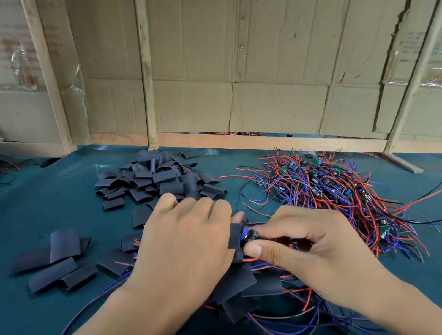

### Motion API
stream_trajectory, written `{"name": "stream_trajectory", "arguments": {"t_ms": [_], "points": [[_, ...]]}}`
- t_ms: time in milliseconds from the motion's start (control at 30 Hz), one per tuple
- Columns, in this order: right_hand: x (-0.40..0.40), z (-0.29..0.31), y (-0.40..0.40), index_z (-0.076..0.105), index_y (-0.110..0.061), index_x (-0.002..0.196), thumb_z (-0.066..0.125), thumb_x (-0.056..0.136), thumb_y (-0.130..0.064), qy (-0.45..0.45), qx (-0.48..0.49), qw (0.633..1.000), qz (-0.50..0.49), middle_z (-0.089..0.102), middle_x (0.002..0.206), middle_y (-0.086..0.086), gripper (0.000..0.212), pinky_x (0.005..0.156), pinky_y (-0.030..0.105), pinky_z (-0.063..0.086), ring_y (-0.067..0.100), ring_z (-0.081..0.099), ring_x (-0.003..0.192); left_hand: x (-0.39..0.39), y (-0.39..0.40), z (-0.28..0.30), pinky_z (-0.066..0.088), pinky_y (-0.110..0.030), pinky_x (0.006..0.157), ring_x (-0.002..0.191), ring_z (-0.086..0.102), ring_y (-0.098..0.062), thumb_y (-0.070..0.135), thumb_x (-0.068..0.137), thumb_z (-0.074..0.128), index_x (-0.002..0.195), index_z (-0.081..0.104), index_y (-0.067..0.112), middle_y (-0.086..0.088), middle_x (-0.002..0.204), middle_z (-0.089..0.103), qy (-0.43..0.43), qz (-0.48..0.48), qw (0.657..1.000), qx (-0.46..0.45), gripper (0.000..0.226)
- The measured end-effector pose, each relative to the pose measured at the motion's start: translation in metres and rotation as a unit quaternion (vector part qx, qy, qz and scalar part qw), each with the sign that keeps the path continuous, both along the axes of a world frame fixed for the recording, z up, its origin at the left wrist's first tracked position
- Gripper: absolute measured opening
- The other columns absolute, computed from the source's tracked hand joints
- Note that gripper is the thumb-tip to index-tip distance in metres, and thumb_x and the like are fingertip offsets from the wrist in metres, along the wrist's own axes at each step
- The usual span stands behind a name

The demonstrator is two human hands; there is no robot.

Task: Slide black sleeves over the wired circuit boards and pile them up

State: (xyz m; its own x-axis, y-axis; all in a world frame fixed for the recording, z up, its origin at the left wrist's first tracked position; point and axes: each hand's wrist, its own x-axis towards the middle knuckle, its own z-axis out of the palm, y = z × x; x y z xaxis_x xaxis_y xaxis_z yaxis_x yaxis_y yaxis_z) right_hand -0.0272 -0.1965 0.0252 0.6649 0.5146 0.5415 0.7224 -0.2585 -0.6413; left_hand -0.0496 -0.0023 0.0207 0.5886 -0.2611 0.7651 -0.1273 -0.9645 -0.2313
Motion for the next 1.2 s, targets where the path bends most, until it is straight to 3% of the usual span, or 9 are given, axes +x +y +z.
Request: {"name": "stream_trajectory", "arguments": {"t_ms": [100,233,467,633,767,833,933,1067,1200], "points": [[-0.002,0.003,-0.002,0.080,-0.033,0.098,0.070,0.087,-0.041,-0.032,-0.047,0.998,-0.008,0.060,0.073,-0.005,0.016,0.062,0.033,0.045,0.017,0.057,0.067,0.000,-0.003,-0.002,0.033,-0.033,0.057,0.045,0.039,-0.026,0.034,0.094,0.052,0.066,0.034,0.022,0.000,0.050,0.041,-0.009,0.001,1.000,-0.001,0.036],[-0.002,0.008,-0.006,0.077,-0.027,0.081,0.072,0.086,-0.042,-0.043,-0.090,0.995,-0.009,0.055,0.068,-0.010,0.016,0.059,0.027,0.040,0.015,0.054,0.065,0.002,-0.005,-0.005,0.036,-0.037,0.056,0.046,0.038,-0.027,0.030,0.093,0.059,0.069,0.029,0.024,-0.001,0.051,0.039,-0.022,-0.013,1.000,-0.007,0.038],[-0.004,0.012,-0.009,0.077,-0.022,0.077,0.074,0.083,-0.040,0.005,-0.092,0.996,-0.011,0.059,0.067,-0.005,0.020,0.060,0.030,0.042,0.016,0.056,0.065,0.000,-0.010,-0.013,0.040,-0.034,0.051,0.037,0.040,-0.027,0.035,0.089,0.044,0.056,0.042,0.020,0.002,0.043,0.044,0.024,-0.038,0.998,-0.045,0.036],[-0.006,0.012,-0.007,0.076,-0.017,0.076,0.073,0.084,-0.038,-0.009,-0.094,0.996,-0.007,0.059,0.066,-0.003,0.022,0.060,0.031,0.043,0.018,0.056,0.065,-0.008,-0.013,-0.005,0.006,-0.014,0.053,0.030,0.041,-0.022,0.035,0.073,0.039,0.050,0.044,0.018,0.001,0.034,0.042,0.057,-0.012,0.995,-0.080,0.029],[-0.008,0.013,-0.007,0.075,-0.017,0.073,0.074,0.083,-0.038,-0.017,-0.092,0.996,-0.001,0.056,0.064,-0.006,0.023,0.058,0.019,0.036,0.014,0.052,0.061,-0.006,-0.010,-0.004,0.037,-0.031,0.048,0.033,0.037,-0.024,0.024,0.084,0.030,0.057,0.040,0.016,0.002,0.039,0.041,0.035,-0.046,0.998,-0.039,0.030],[-0.008,0.014,-0.007,0.075,-0.018,0.073,0.076,0.082,-0.038,-0.009,-0.087,0.996,0.009,0.056,0.064,-0.008,0.022,0.058,0.017,0.035,0.012,0.052,0.060,-0.003,-0.006,-0.002,0.035,-0.033,0.054,0.036,0.037,-0.025,0.021,0.090,0.032,0.064,0.032,0.020,0.001,0.043,0.039,0.025,-0.048,0.998,0.014,0.026],[-0.009,0.017,-0.008,0.075,-0.018,0.074,0.077,0.081,-0.038,-0.003,-0.100,0.995,0.016,0.056,0.065,-0.009,0.021,0.058,0.013,0.033,0.008,0.050,0.059,-0.001,-0.002,-0.004,0.033,-0.035,0.056,0.040,0.038,-0.026,0.024,0.093,0.047,0.063,0.040,0.021,0.001,0.046,0.040,0.028,-0.043,0.996,0.079,0.031],[-0.010,0.020,-0.010,0.074,-0.017,0.073,0.079,0.080,-0.035,0.038,-0.110,0.993,0.031,0.056,0.064,-0.011,0.020,0.058,0.010,0.033,0.004,0.049,0.058,-0.002,-0.002,-0.006,0.039,-0.035,0.055,0.041,0.038,-0.027,0.032,0.100,0.008,0.061,0.043,0.017,0.001,0.046,0.040,0.020,-0.125,0.992,0.015,0.055],[-0.009,0.024,-0.010,0.074,-0.010,0.073,0.083,0.082,-0.018,0.114,-0.075,0.989,0.062,0.059,0.062,-0.010,0.015,0.055,0.012,0.035,0.002,0.047,0.054,-0.003,-0.003,-0.008,0.043,-0.038,0.054,0.041,0.034,-0.026,0.024,0.095,0.018,0.061,0.045,0.017,0.002,0.048,0.039,0.009,-0.166,0.986,-0.023,0.044]]}}
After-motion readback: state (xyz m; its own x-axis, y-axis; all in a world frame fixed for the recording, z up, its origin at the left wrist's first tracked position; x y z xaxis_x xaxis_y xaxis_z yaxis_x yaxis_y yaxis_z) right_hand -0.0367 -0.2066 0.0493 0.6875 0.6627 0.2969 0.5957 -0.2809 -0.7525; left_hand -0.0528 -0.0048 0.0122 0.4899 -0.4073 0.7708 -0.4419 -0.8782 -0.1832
